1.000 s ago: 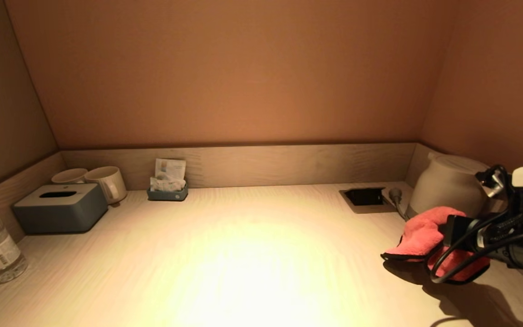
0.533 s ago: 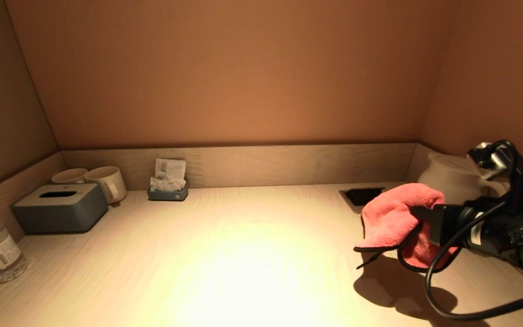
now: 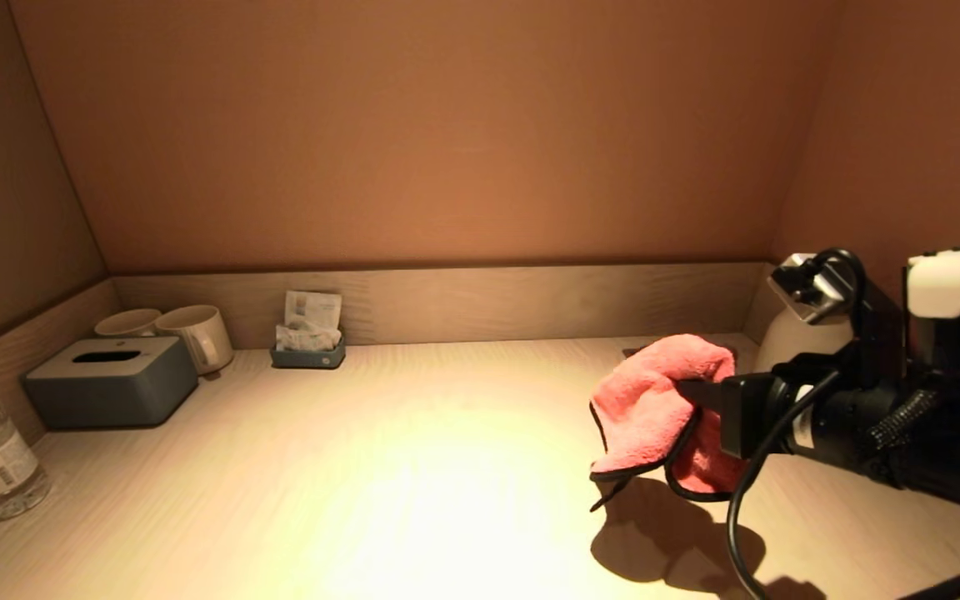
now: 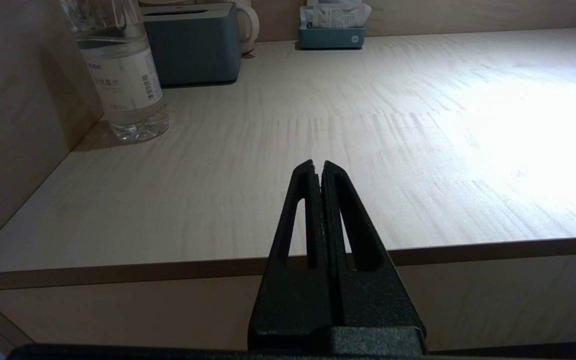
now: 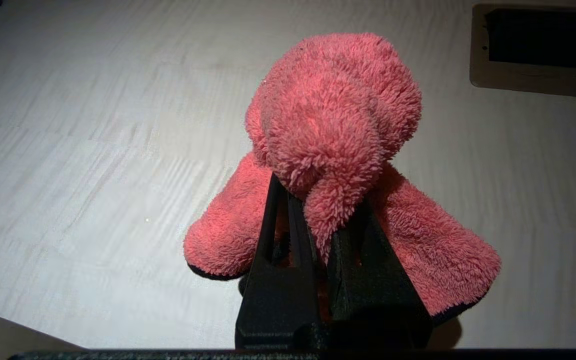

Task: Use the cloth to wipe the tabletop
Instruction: Sweep the stains on the table

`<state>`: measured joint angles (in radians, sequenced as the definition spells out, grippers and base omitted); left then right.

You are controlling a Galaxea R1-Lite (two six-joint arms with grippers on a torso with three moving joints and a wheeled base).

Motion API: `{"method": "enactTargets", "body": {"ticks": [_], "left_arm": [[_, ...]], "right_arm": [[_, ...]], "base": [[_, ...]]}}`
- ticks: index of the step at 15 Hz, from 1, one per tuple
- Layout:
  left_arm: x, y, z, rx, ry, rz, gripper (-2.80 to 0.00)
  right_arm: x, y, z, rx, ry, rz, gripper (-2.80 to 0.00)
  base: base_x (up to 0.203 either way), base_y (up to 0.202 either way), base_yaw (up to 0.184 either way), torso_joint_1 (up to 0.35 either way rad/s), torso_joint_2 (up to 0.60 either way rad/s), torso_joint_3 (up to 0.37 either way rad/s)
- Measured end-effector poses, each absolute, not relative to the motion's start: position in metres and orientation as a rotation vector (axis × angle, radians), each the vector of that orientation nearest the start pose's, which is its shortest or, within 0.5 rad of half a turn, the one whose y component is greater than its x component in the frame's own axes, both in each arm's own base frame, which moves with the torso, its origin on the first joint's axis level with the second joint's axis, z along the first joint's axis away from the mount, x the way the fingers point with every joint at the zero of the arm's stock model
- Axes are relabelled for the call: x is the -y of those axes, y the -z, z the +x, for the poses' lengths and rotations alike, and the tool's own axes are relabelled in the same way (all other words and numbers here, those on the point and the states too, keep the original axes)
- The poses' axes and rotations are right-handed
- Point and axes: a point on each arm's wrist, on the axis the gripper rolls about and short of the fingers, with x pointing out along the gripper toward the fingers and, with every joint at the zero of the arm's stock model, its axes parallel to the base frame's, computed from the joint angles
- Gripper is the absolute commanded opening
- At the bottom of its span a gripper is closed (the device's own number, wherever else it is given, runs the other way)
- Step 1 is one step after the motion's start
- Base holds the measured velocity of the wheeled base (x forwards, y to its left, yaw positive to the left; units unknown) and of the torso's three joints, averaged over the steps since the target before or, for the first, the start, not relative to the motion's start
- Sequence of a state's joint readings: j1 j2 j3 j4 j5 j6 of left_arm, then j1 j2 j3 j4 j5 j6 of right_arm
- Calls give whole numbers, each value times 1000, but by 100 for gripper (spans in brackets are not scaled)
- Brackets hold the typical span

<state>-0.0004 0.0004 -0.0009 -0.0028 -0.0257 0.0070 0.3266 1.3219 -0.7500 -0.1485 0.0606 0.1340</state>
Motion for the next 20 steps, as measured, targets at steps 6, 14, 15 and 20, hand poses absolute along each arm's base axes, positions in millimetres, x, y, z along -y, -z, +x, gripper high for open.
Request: {"method": "enactTargets", "body": {"ticks": [6, 14, 15, 20], "left_arm": [[1, -76, -23, 2, 26, 7, -280], [1, -76, -23, 2, 26, 6, -280], [1, -76, -23, 2, 27, 7, -280], [1, -76, -23, 2, 26, 7, -280]], "right_arm": [[-105, -219, 214, -505, -445, 34, -280], [-165, -223, 217, -498, -492, -56, -280], [-169, -226, 215, -492, -503, -59, -280], [-186, -222, 198, -541, -569, -112, -280]], "base": [[0, 0, 0, 0, 0, 0], [0, 0, 0, 0, 0, 0], [0, 0, 0, 0, 0, 0], [0, 0, 0, 0, 0, 0]]}}
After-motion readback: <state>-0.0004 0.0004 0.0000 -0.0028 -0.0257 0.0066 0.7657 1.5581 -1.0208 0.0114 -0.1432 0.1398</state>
